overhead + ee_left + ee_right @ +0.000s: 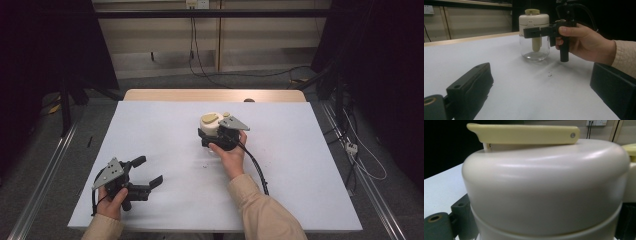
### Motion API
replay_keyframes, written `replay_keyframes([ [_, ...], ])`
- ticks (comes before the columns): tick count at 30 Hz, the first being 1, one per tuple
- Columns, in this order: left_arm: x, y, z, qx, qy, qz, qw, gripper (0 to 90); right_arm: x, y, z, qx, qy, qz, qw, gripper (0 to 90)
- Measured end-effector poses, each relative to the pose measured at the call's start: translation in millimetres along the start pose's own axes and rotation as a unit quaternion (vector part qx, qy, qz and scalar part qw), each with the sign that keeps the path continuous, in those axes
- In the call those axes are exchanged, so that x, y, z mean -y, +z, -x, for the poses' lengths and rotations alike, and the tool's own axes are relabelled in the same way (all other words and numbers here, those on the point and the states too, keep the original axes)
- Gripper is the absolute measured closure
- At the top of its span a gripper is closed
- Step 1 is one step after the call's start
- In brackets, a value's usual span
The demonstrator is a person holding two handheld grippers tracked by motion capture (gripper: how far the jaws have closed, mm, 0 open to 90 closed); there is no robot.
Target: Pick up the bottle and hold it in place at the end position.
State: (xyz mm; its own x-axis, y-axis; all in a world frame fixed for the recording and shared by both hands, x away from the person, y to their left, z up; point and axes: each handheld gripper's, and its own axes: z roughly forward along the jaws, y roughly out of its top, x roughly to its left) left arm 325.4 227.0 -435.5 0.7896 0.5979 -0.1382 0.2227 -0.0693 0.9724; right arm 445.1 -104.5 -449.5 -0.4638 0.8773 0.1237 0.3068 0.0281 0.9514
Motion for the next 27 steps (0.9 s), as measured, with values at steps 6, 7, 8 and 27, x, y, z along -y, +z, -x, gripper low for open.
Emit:
replay_keyframes([
  [6,0.2,0.3,0.1,-0.002,-0.002,-0.001,1.0000,3.8,1.3,1.3,1.2,0.003,-0.001,0.000,1.0000,6.3],
  [7,0.2,0.3,0.1,-0.002,-0.003,0.000,1.0000,3.8,1.5,1.6,0.8,0.003,-0.001,0.000,1.0000,6.3],
  [8,0.2,0.3,0.0,-0.002,-0.003,0.000,1.0000,3.8,1.8,1.8,0.4,0.003,-0.002,-0.001,1.0000,6.3],
  [27,0.6,0.1,0.6,-0.002,-0.006,0.000,1.0000,3.8,3.8,1.9,1.4,-0.003,-0.003,-0.005,1.0000,6.2],
])
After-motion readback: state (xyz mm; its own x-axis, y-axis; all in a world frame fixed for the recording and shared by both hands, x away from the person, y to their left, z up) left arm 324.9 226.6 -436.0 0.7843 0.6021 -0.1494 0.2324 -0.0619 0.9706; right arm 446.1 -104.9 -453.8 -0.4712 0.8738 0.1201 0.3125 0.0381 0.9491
